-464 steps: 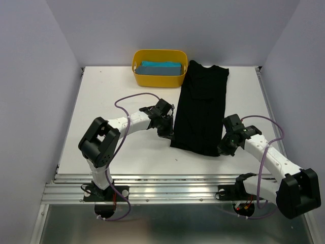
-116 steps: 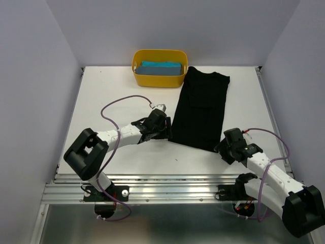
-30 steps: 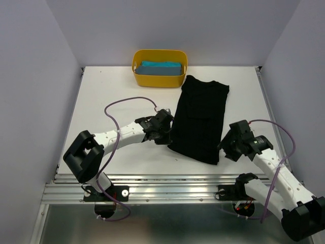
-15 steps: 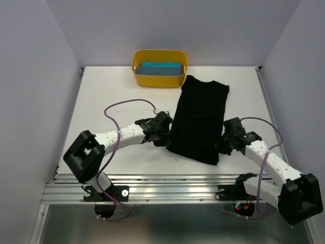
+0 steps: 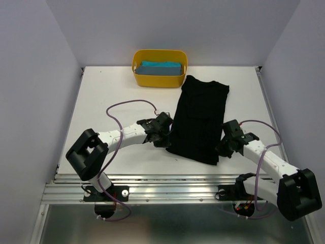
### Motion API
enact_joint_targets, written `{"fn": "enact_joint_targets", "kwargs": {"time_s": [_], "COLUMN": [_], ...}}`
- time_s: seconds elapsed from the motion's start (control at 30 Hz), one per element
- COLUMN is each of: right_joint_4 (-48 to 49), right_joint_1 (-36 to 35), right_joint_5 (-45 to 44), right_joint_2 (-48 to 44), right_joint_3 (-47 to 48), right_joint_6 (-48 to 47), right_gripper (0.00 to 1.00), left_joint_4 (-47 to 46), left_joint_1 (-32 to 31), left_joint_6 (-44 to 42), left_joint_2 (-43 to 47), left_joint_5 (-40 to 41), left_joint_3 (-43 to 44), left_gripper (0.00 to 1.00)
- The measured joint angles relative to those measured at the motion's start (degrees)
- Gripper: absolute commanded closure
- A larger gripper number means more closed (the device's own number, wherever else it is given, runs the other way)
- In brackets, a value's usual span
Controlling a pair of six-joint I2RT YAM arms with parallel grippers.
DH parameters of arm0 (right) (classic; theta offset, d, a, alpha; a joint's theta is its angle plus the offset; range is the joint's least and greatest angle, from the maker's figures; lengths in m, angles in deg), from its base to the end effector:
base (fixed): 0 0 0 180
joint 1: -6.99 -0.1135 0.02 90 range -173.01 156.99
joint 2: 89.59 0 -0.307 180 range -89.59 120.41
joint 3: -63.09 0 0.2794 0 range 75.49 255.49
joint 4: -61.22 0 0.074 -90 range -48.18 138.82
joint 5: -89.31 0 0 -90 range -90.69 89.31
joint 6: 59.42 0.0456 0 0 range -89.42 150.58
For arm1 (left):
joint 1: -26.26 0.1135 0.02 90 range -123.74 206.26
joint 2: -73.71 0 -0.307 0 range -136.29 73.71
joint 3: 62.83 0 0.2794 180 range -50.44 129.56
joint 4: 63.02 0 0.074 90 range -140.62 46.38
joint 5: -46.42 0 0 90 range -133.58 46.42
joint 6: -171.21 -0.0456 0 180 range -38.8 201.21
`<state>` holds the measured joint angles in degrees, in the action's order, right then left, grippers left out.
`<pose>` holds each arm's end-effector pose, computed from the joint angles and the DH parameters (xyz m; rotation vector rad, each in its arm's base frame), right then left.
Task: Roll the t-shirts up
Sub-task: Roll the T-shirt to the center of the board.
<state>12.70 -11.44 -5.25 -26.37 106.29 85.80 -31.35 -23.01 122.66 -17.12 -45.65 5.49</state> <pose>0.1794 0.0560 0.1807 0.8991 2.6368 0.2276 0.2288 -0.2682 0.2165 0.1964 2.6468 -0.6440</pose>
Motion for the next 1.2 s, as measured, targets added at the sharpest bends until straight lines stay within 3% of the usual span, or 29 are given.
{"fn": "enact_joint_targets", "kwargs": {"time_s": [0.07,0.13,0.17,0.27,0.37,0.73,0.83,0.97,1.03,1.2], "right_joint_4": [-2.27,-3.87,-4.20,-5.97,-6.49,-7.65,-6.62,-5.46,-5.18,-5.70], "right_joint_1": [0.00,0.00,0.00,-0.15,-0.39,-0.79,-0.79,-0.79,-0.79,-0.79], "right_joint_5": [-0.50,-0.81,-0.83,-0.22,1.07,6.78,7.91,8.28,8.17,7.02], "right_joint_2": [-2.40,-4.83,-5.53,-8.50,-9.99,-11.61,-11.52,-11.47,-11.52,-12.90], "right_joint_3": [0.92,1.75,1.88,1.79,0.13,-5.68,-6.86,-7.30,-7.30,-6.93], "right_joint_6": [-0.04,-0.13,0.11,0.11,0.52,1.66,2.08,2.58,2.97,3.67], "right_gripper": [0.93,0.61,0.53,0.39,0.38,0.52,0.61,0.90,0.99,0.99], "left_joint_4": [0.00,-0.02,-0.07,-0.17,-0.17,-0.17,-0.17,-0.11,-0.11,0.76], "left_joint_1": [0.00,0.00,0.00,0.00,0.00,0.00,0.00,0.00,0.00,0.00], "left_joint_6": [-0.20,-0.33,-0.33,-0.33,-0.33,-0.28,-0.28,-0.28,-0.28,-0.31], "left_joint_2": [-0.20,-0.20,-0.20,-0.20,-0.20,-0.31,-0.57,-0.94,-1.05,-1.07], "left_joint_5": [0.02,0.04,0.04,0.02,0.00,-0.02,-0.04,-0.09,-0.15,-0.48], "left_joint_3": [0.02,0.02,0.02,0.02,0.02,0.02,0.02,0.24,0.48,1.97], "left_gripper": [1.00,1.00,1.00,1.00,1.00,1.00,1.00,1.00,1.00,1.00]}}
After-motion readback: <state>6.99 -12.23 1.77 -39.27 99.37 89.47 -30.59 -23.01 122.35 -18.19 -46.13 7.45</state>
